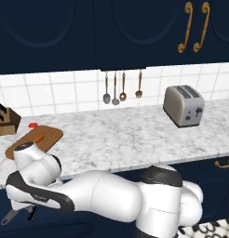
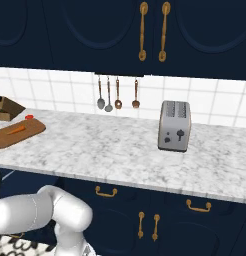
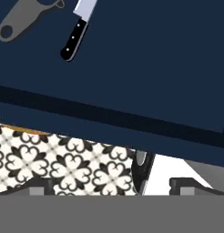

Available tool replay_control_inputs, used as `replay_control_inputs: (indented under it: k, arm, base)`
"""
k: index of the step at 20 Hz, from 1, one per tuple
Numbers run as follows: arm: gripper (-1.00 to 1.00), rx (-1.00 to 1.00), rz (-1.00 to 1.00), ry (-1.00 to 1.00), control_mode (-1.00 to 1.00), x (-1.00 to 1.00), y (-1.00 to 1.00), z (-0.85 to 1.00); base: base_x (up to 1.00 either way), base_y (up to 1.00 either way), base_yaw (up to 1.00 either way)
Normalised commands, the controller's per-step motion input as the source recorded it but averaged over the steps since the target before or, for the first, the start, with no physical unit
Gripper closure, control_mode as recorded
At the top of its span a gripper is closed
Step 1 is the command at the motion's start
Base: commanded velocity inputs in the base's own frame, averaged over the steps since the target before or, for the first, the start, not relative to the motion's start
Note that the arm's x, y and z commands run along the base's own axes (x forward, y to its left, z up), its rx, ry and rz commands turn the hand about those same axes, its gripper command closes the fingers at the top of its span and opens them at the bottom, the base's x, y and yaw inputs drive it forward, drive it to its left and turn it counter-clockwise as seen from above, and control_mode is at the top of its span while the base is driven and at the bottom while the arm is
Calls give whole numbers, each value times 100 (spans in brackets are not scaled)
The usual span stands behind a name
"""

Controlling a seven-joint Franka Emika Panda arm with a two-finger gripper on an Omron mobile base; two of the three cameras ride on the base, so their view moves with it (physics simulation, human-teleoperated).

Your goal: Place the appropriate cutting tool for cutting the carrot skin on the cutting board.

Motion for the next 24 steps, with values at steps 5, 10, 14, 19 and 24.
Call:
replay_control_inputs:
  k: [5, 10, 14, 19, 24]
  arm:
    - [-100, 1, 0, 0, -100, 22, 13, -54]
    - [-100, 4, 0, 0, -100, 16, 12, -61]
    - [-100, 3, 0, 0, -100, 7, 14, -55]
    - [-100, 6, -1, 0, -100, 3, 7, -55]
    - [-100, 7, -8, 0, -100, -10, 0, -47]
  base:
    - [0, 0, 0]
    - [0, 0, 0]
    - [0, 0, 0]
    - [0, 0, 0]
    - [0, 0, 0]
